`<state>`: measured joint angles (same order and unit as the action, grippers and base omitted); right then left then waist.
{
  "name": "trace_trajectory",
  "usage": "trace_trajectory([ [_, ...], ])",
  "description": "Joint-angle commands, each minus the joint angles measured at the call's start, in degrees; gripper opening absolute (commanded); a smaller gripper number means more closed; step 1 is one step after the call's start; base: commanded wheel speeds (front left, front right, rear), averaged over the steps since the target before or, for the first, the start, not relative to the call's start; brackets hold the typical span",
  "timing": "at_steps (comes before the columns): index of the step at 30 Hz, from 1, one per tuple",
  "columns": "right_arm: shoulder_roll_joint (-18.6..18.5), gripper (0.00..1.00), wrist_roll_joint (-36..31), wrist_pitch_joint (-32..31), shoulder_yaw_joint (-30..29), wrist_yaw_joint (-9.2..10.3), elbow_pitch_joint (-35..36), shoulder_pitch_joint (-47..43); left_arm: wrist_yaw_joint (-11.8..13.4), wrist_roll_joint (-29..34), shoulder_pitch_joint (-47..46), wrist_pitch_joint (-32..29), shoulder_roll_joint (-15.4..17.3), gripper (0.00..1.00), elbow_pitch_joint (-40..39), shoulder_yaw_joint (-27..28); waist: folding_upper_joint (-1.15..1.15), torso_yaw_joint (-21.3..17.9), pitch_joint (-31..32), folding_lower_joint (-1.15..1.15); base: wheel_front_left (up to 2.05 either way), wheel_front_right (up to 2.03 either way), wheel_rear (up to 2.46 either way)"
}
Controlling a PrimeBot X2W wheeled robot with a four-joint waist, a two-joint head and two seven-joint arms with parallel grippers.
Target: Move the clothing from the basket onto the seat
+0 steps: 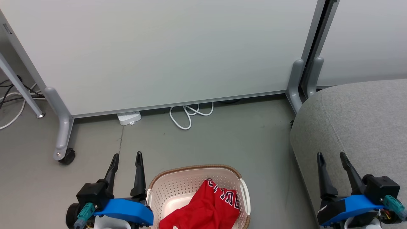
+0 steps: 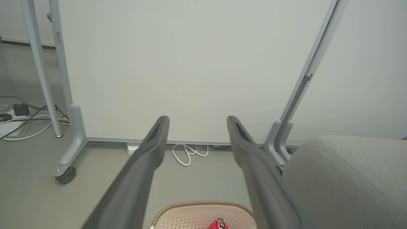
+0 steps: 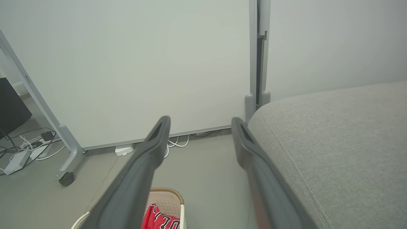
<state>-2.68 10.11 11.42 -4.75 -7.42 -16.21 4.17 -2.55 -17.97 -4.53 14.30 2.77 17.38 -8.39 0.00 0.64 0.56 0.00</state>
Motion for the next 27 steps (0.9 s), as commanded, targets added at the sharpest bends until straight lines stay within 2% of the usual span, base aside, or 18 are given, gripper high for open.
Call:
trace_trajectory([
  [1, -0.4, 1.00, -0.9, 0.3, 0.0, -0.12, 0.2, -0.5, 0.2, 0.9, -0.5, 0.6, 0.2, 1.00, 0.0, -0.3, 0.00, 0.0, 0.0, 0.00, 0.00, 0.00, 0.00],
  [6, -0.4, 1.00, -2.7, 0.7, 0.1, -0.12, 0.3, -0.6, 0.4, 1.6, -0.5, 1.0, 0.2, 1.00, -0.1, -0.7, 0.00, 0.1, -0.1, 0.00, 0.00, 0.00, 0.00],
  [27, -0.4, 1.00, -2.0, 0.7, 0.2, -0.08, 0.9, -0.6, 0.4, 0.7, -0.3, 1.0, 0.2, 1.00, -0.2, -0.8, 0.00, -0.1, -0.6, 0.00, 0.00, 0.00, 0.00],
])
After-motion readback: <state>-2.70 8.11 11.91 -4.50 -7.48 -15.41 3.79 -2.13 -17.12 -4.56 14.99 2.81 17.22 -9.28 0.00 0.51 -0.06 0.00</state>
